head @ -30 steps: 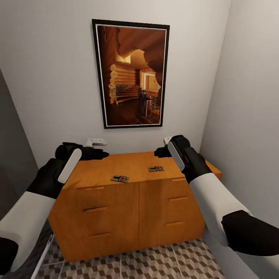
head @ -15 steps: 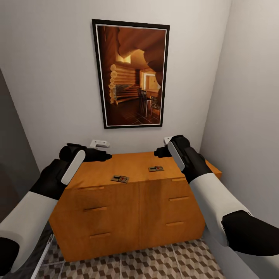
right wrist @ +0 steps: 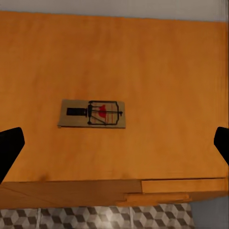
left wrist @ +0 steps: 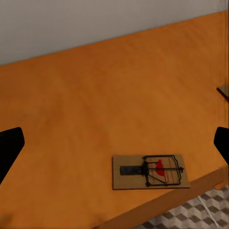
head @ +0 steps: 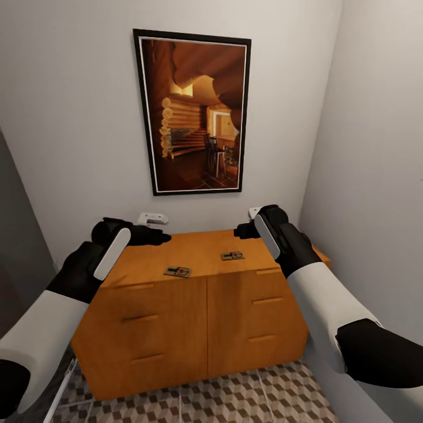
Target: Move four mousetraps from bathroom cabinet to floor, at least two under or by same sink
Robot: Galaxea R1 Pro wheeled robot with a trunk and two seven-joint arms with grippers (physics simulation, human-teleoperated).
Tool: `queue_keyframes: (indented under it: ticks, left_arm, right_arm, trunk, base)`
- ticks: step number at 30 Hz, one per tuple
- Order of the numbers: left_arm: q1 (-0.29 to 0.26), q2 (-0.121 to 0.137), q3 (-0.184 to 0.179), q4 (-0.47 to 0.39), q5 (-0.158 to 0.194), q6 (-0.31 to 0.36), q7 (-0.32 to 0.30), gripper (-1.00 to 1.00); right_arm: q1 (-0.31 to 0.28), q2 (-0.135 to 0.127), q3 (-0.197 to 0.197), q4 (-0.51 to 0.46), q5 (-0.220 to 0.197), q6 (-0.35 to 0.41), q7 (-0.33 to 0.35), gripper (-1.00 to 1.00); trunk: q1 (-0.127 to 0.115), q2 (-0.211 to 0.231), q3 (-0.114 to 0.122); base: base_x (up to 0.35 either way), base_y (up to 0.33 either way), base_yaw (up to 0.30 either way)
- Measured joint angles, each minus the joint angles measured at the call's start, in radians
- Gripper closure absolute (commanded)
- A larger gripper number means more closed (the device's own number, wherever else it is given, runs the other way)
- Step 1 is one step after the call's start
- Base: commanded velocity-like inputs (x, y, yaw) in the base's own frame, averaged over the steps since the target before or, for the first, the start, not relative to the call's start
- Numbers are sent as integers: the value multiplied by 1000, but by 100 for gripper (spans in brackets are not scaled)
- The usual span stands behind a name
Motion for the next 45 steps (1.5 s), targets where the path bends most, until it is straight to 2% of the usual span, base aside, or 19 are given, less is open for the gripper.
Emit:
queue_keyframes:
  ticks: [17,30,45]
  left_arm:
    - [0,-16,-3,0,97,0,0,-100]
    - [0,-15,-5,0,106,0,0,-100]
    - [0,-14,-7,16,103,1,1,-100]
  right_arm:
    - [0,0,0,0,3,0,-4,-100]
    - [0,0,0,0,5,0,-4,-100]
    - [0,0,0,0,6,0,-4,-100]
  trunk:
    - [0,0,8]
    - [0,0,14]
    - [0,0,15]
  base:
    - [0,0,-224]
    - [0,0,-216]
    - [67,0,-37]
